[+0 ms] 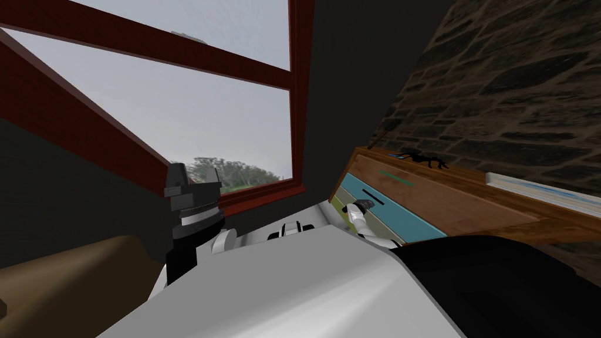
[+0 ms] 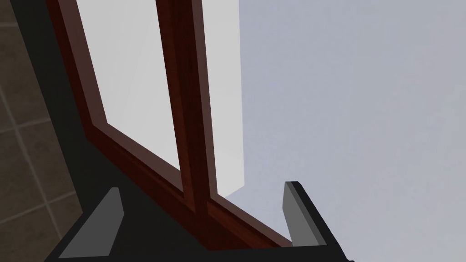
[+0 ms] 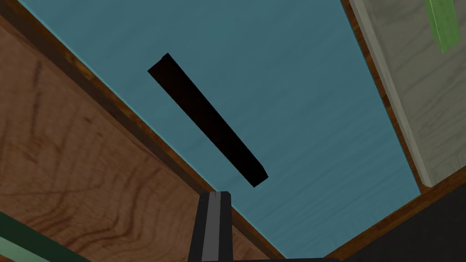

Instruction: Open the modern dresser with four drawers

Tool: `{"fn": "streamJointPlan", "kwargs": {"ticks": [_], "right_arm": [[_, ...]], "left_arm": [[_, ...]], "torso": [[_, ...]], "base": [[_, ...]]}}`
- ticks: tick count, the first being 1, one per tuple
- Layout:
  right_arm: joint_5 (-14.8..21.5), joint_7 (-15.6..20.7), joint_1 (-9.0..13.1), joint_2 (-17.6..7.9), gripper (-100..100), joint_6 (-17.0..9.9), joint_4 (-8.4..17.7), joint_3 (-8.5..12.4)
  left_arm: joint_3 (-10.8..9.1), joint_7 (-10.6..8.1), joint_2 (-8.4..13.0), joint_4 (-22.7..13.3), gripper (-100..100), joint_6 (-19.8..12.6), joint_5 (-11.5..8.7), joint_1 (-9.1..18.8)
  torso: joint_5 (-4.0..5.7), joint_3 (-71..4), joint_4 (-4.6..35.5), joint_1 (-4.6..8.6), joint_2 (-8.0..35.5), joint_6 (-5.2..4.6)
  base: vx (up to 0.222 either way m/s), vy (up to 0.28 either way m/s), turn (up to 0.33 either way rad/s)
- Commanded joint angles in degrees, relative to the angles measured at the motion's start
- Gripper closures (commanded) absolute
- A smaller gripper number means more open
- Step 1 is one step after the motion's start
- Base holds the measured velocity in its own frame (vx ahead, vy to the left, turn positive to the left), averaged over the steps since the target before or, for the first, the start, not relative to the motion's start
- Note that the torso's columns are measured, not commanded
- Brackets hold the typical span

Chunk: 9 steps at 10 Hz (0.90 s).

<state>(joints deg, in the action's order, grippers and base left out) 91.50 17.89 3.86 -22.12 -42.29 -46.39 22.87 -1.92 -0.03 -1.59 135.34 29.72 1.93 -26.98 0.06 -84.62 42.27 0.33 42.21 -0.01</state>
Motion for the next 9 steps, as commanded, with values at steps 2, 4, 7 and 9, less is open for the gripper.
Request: {"fn": "streamJointPlan", "kwargs": {"ticks": [2,4,7,9], "right_arm": [[0.05,-0.23,-0.09,-0.37,-100,0.1,0.11,0.09],[0.06,-0.38,-0.16,-0.61,-100,0.17,0.19,0.15],[0.17,-0.8,-0.1,-0.58,-100,0.08,0.68,-0.06],[0.01,-0.54,0.14,-0.6,100,0.17,0.68,0.0]], "left_arm": [[-0.03,0.0,0.03,0.0,0,0.0,0.0,-0.01],[-0.03,0.0,0.03,0.0,0,0.0,0.0,-0.01],[-0.02,0.0,0.02,0.0,0,0.0,0.0,-0.01],[-0.01,0.0,0.01,0.0,0,0.0,0.0,0.0]], "torso": [[0.17,-0.06,-0.04,0.43,-0.1,0.0],[-0.05,0.04,0.01,-0.29,0.06,0.01],[-0.13,0.08,0.04,-0.46,0.13,0.01],[-0.12,0.09,0.04,-0.55,0.14,0.01]], "base": [[0.06,-0.167,0.008],[0.058,-0.179,0.004],[0.029,-0.093,0.007],[-0.011,0.038,-0.001]]}}
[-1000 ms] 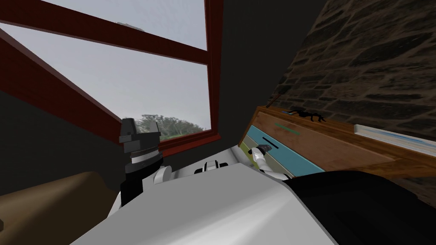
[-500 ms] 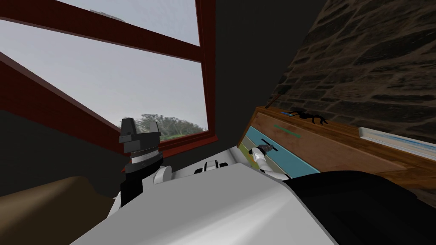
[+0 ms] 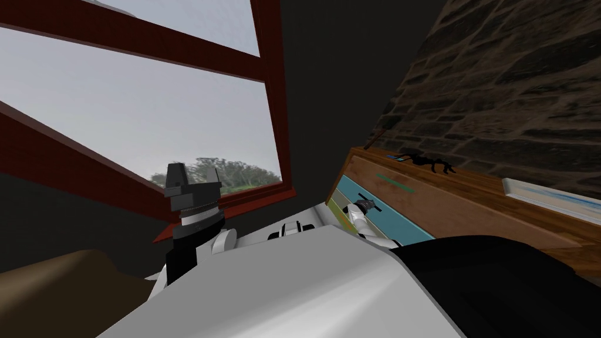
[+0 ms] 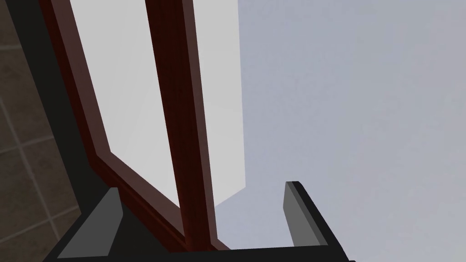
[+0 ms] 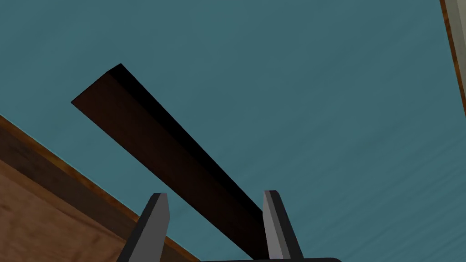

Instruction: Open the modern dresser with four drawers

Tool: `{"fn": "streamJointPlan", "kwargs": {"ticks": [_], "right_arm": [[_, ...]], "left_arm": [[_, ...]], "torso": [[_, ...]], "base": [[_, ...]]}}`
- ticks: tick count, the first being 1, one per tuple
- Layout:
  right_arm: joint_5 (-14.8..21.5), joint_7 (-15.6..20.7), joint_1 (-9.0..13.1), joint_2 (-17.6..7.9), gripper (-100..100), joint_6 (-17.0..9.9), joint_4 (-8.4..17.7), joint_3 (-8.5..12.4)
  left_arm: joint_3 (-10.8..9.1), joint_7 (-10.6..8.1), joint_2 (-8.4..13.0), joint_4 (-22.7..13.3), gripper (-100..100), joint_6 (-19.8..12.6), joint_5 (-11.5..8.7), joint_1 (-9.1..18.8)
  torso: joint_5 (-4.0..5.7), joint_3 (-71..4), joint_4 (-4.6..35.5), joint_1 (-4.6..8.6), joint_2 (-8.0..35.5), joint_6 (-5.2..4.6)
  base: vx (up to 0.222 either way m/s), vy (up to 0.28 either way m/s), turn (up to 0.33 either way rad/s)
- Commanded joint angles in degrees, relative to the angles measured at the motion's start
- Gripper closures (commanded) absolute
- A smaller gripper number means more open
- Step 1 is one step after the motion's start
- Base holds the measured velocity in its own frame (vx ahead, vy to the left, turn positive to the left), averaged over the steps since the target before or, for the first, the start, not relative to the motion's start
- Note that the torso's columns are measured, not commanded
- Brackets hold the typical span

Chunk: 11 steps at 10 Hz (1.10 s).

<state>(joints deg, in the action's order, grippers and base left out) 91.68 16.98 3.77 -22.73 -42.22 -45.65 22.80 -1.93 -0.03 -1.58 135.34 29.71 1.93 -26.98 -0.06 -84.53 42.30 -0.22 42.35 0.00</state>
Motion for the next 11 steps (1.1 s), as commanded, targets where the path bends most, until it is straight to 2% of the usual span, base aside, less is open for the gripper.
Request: {"fn": "streamJointPlan", "kwargs": {"ticks": [1,5,6,9,10,11], "right_arm": [[-0.22,0.5,0.31,0.01,100,0.13,-0.07,0.09],[-0.31,0.78,0.72,-0.15,100,0.11,0.11,0.14],[0.01,0.48,0.38,-0.08,-100,0.23,-0.07,-0.07],[0.04,0.48,0.39,-0.05,-100,0.26,-0.14,-0.11],[0.04,0.49,0.38,-0.05,100,0.26,-0.14,-0.11],[-0.14,0.94,0.65,-0.12,100,0.38,-0.19,-0.03]], "left_arm": [[0.01,0.0,-0.01,0.0,0,0.0,0.0,0.0],[0.02,0.0,-0.02,0.0,0,0.0,0.0,0.0],[0.01,0.0,-0.01,0.0,0,0.0,0.0,0.0],[0.0,0.0,0.0,-0.01,0,0.0,0.0,0.01],[0.0,0.0,0.0,0.0,0,0.0,0.0,0.0],[0.0,0.0,0.0,0.0,0,0.0,0.0,0.0]], "torso": [[0.11,0.07,-0.01,-0.16,0.03,0.01],[0.22,-0.14,-0.09,0.4,-0.28,0.06],[0.18,-0.14,-0.07,0.61,-0.24,0.0],[0.09,0.0,0.01,0.33,-0.05,-0.01],[0.06,-0.17,-0.08,0.24,-0.29,0.01],[0.05,-0.19,-0.09,0.21,-0.29,0.0]], "base": [[-0.037,0.157,-0.022],[-0.032,0.155,-0.007],[-0.09,0.024,-0.017],[-0.075,0.014,-0.017],[-0.009,-0.001,-0.001],[-0.045,0.086,-0.006]]}}
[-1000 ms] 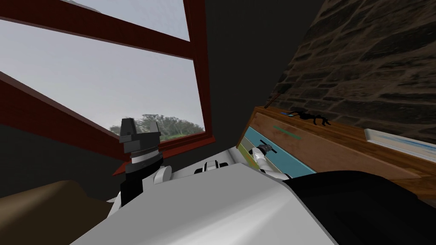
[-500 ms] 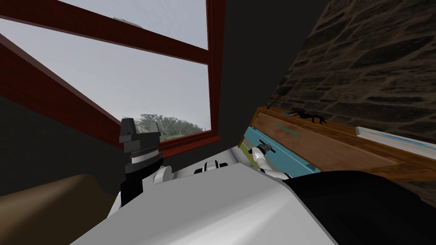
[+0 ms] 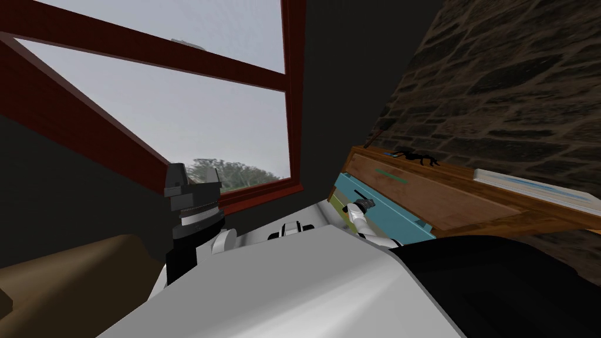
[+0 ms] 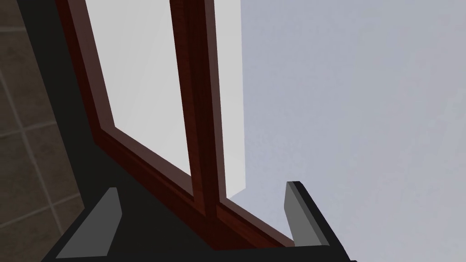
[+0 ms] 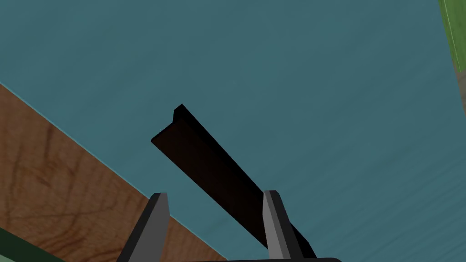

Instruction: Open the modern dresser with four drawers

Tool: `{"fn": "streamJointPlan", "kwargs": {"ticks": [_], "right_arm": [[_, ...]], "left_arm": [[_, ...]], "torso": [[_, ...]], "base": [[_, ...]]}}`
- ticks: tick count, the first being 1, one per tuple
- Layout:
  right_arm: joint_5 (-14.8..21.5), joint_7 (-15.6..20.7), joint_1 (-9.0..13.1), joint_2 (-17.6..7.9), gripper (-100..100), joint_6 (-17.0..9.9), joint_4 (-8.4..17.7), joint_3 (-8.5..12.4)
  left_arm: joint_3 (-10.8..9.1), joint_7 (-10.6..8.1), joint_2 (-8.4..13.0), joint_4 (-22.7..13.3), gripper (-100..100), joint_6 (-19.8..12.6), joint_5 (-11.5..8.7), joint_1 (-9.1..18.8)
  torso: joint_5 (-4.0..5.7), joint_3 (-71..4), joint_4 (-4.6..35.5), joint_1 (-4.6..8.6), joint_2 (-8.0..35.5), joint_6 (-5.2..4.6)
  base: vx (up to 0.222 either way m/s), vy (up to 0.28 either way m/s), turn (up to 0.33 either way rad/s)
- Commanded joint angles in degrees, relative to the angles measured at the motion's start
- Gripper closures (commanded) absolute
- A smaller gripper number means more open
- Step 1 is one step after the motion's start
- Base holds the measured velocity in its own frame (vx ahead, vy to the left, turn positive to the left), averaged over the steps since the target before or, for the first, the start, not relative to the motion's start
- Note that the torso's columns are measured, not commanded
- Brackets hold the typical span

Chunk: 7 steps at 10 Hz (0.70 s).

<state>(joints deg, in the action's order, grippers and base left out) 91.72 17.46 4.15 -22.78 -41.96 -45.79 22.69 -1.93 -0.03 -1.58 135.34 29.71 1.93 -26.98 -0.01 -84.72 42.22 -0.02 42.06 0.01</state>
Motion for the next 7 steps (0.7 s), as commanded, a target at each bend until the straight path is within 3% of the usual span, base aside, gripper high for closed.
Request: {"fn": "streamJointPlan", "kwargs": {"ticks": [1,5,6,7], "right_arm": [[-0.25,0.6,0.37,-0.09,100,0.16,-0.07,0.1],[-0.61,1.39,0.77,-0.17,100,0.37,-0.28,0.28],[-0.93,1.57,0.71,-0.57,-100,0.96,-0.11,0.21],[-0.99,1.58,0.69,-0.65,-100,1.09,-0.06,0.19]], "left_arm": [[0.01,0.0,-0.01,0.0,0,0.0,0.0,0.0],[0.02,0.0,-0.02,0.0,0,0.0,0.0,0.01],[0.01,0.0,-0.01,0.0,0,0.0,0.0,0.0],[-0.01,0.0,0.01,0.0,0,0.0,0.0,0.0]], "torso": [[-0.06,0.12,0.05,-0.27,0.2,0.0],[0.01,0.15,0.07,0.07,0.21,-0.01],[0.12,0.08,0.04,0.47,0.11,-0.02],[0.22,0.07,0.03,0.8,0.11,-0.03]], "base": [[-0.052,0.176,-0.013],[-0.041,0.188,-0.011],[-0.005,-0.066,-0.01],[0.003,-0.152,-0.002]]}}
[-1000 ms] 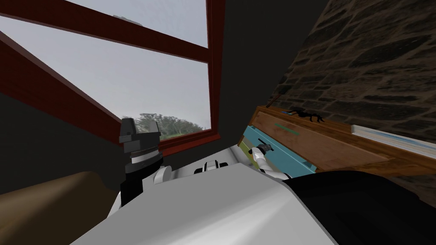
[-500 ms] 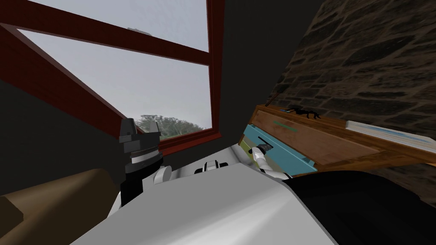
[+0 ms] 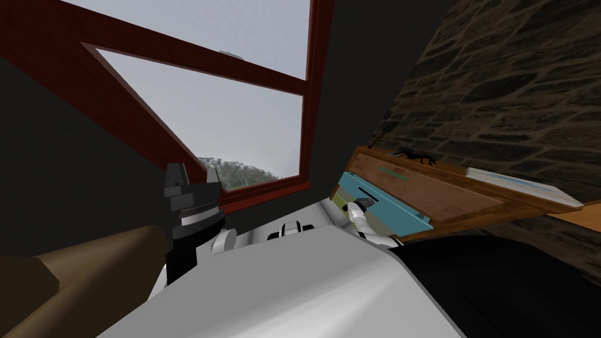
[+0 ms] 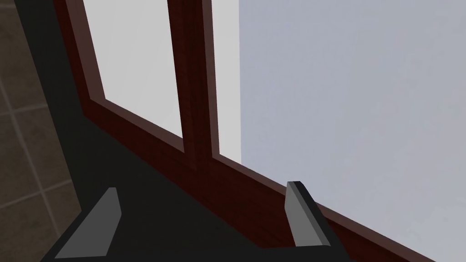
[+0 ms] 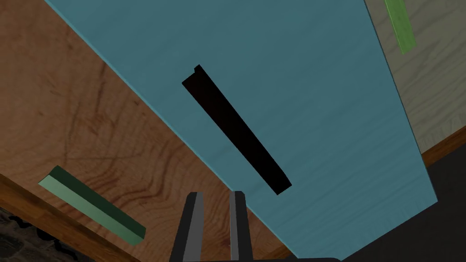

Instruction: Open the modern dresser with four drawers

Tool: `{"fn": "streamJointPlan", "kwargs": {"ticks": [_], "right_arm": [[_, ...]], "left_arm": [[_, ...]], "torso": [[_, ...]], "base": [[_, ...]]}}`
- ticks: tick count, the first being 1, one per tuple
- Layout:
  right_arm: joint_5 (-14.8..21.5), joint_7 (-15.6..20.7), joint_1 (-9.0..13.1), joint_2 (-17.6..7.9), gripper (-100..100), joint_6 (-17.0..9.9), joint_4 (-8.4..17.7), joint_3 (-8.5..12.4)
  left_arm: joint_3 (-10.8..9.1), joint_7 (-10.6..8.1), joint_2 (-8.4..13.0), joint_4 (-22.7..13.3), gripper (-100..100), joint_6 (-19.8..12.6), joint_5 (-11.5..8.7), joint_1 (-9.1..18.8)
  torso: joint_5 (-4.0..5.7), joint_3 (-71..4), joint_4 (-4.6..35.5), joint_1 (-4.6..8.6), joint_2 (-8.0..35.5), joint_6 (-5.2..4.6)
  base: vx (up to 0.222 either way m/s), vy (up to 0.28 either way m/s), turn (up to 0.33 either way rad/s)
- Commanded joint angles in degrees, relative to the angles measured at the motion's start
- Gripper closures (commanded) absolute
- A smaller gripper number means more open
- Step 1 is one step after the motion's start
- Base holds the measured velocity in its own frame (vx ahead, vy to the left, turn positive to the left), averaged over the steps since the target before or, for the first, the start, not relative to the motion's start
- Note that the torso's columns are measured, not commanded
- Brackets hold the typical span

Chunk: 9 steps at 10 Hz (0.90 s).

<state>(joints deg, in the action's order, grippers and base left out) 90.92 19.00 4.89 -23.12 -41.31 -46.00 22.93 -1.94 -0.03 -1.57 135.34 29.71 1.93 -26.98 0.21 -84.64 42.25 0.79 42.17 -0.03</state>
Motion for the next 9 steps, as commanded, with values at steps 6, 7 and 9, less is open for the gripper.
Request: {"fn": "streamJointPlan", "kwargs": {"ticks": [6,7,9], "right_arm": [[-0.74,0.09,-0.25,-0.8,-100,1.23,0.45,-0.18],[-0.75,0.08,-0.26,-0.8,100,1.22,0.44,-0.18],[-0.98,0.57,0.06,-0.82,100,1.36,0.39,-0.08]], "left_arm": [[0.0,0.0,0.0,0.0,0,0.0,0.0,0.0],[0.0,0.0,0.0,0.0,0,0.0,0.0,0.0],[0.02,0.0,-0.02,0.0,0,0.0,0.0,0.01]], "torso": [[-0.27,0.07,0.04,-0.87,0.11,0.03],[-0.24,0.08,0.04,-0.95,0.13,0.03],[-0.12,0.15,-0.01,-1.14,0.16,0.09]], "base": [[0.011,-0.14,0.001],[0.002,-0.014,0.0],[-0.034,0.121,-0.019]]}}
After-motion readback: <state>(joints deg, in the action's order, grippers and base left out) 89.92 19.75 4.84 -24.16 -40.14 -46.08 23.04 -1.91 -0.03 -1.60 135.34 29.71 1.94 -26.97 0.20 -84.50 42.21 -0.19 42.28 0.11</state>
